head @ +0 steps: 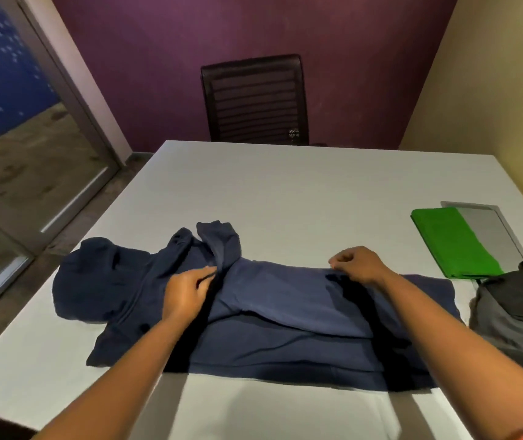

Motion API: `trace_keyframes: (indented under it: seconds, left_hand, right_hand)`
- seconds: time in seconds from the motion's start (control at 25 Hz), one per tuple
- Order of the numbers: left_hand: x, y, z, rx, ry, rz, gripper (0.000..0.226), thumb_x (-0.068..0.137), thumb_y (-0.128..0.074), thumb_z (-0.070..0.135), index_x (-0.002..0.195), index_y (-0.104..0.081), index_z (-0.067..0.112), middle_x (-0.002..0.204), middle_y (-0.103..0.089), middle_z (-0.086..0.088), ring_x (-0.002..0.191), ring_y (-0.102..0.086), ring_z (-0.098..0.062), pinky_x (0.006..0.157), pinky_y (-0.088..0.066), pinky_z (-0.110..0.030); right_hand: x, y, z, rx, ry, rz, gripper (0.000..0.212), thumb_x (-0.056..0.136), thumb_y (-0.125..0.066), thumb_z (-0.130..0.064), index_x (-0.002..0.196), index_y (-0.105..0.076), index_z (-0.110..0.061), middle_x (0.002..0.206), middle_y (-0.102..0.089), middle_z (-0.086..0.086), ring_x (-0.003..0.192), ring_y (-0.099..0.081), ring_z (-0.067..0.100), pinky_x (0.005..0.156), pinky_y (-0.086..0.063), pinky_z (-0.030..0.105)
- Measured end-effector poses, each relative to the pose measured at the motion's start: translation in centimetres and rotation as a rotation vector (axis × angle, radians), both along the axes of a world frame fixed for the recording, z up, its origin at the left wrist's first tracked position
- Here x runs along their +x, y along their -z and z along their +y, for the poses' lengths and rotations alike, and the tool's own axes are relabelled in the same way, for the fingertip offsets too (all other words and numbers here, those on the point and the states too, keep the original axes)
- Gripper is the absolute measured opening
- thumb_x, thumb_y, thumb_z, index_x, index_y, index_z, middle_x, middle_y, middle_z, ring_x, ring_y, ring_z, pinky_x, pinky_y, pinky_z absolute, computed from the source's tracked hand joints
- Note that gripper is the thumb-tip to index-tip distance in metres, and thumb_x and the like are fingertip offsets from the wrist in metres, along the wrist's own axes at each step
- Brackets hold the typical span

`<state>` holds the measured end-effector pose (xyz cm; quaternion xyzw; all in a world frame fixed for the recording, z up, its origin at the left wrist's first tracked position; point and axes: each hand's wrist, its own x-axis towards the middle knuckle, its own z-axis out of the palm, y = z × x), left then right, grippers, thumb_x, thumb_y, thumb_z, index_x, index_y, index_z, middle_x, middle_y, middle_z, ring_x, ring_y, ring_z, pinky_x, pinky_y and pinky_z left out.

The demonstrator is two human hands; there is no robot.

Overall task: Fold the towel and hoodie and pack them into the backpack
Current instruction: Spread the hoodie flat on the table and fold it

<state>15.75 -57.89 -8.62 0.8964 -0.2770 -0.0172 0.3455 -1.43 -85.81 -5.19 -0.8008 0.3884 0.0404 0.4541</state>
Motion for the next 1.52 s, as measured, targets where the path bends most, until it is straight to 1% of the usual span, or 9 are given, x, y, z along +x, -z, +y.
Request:
trace_keyframes:
  seconds: [0.24,0.4,0.56,0.72,0.88,1.0,1.32,1.44,1.52]
  left_hand:
    - [-4.7,2.9,0.1,0.223,0.707,-0.278,0.03,0.084,-0.046,0.031,0.097,-0.072,0.031,0.093,-0.073,0.014,0.078,-0.069,-0.007,0.061,-0.054,-0.018]
    - [-5.3,4.3,0.9,0.378,0.895,-0.367,0.015,0.081,-0.056,0.02,0.086,-0.065,0.03,0.079,-0.069,0.011,0.062,-0.062,-0.01,0.049,-0.048,-0.023]
    - [-5.3,3.8,1.9,0.411,0.934,-0.346,0.022,0.092,-0.045,0.031,0.084,-0.063,0.022,0.077,-0.066,0.005,0.067,-0.06,-0.015,0.064,-0.048,-0.029]
    - [-3.3,1.4,3.2,0.041,0.399,-0.437,0.035,0.091,-0.042,0.034,0.072,-0.068,0.017,0.069,-0.067,0.003,0.063,-0.061,-0.018,0.064,-0.04,-0.025]
    - [2.8,0.7,4.2,0.213,-0.323,0.047,0.031,0.093,-0.049,0.021,0.122,-0.059,0.017,0.129,-0.051,-0.011,0.114,-0.05,-0.032,0.092,-0.042,-0.042]
    - [5.7,1.6,5.4,0.342,-0.306,0.458,0.045,0.093,-0.053,0.018,0.136,-0.045,0.026,0.142,-0.035,-0.016,0.12,-0.047,-0.035,0.102,-0.039,-0.038]
    - [5.9,-0.6,4.3,0.181,-0.604,0.214,0.041,0.086,-0.048,0.006,0.12,-0.062,0.022,0.121,-0.061,-0.015,0.108,-0.055,-0.038,0.085,-0.046,-0.04]
    - [5.5,0.1,4.1,0.297,-0.543,0.297,0.048,0.083,-0.053,0.006,0.13,-0.053,0.018,0.125,-0.057,-0.017,0.111,-0.053,-0.039,0.087,-0.045,-0.041]
    - [5.7,0.8,4.2,0.25,-0.444,0.314,0.058,0.082,-0.051,0.003,0.137,-0.043,0.02,0.129,-0.049,-0.018,0.11,-0.051,-0.039,0.089,-0.043,-0.041]
  right_hand:
    - [5.9,1.1,7.3,0.46,0.036,-0.118,0.064,0.08,-0.065,-0.051,0.131,-0.042,-0.02,0.127,-0.05,0.008,0.108,-0.055,0.022,0.087,-0.049,0.034]
    - [7.6,1.6,10.5,-0.087,-0.335,-0.122,0.109,0.064,-0.075,-0.058,0.149,-0.011,-0.036,0.155,-0.016,0.007,0.141,-0.021,0.029,0.111,-0.03,0.047]
    - [8.4,3.3,13.2,-0.526,-0.765,0.084,0.087,0.078,-0.067,-0.048,0.148,-0.018,-0.031,0.149,-0.028,0.009,0.135,-0.027,0.033,0.103,-0.034,0.047]
    - [7.8,4.4,12.3,-0.308,-0.503,0.12,0.049,0.085,-0.054,-0.008,0.132,-0.043,-0.016,0.122,-0.057,0.011,0.11,-0.055,0.031,0.082,-0.045,0.034]
    - [7.0,2.2,9.1,0.299,0.073,-0.118,0.02,0.086,-0.046,0.003,0.091,-0.06,-0.01,0.079,-0.063,0.009,0.076,-0.059,0.028,0.065,-0.047,0.029]
    - [5.3,0.9,5.8,0.402,0.203,-0.177,0.038,0.083,-0.031,0.016,0.099,-0.062,0.002,0.074,-0.06,0.014,0.072,-0.057,0.03,0.064,-0.046,0.035]
    - [-3.6,-1.7,-0.9,0.7,0.379,-0.476,0.028,0.079,-0.048,0.021,0.101,-0.053,0.004,0.059,-0.068,0.009,0.05,-0.066,0.017,0.047,-0.056,0.026]
    - [-6.2,-0.9,-1.6,0.694,0.282,-0.222,0.102,0.022,-0.096,-0.005,0.113,-0.05,0.0,0.074,-0.071,0.014,0.06,-0.07,0.023,0.049,-0.057,0.031]
    - [-7.0,0.1,-2.2,0.583,0.277,-0.139,0.116,0.033,-0.094,-0.002,0.133,-0.038,-0.019,0.076,-0.062,0.009,0.054,-0.068,0.015,0.047,-0.057,0.029]
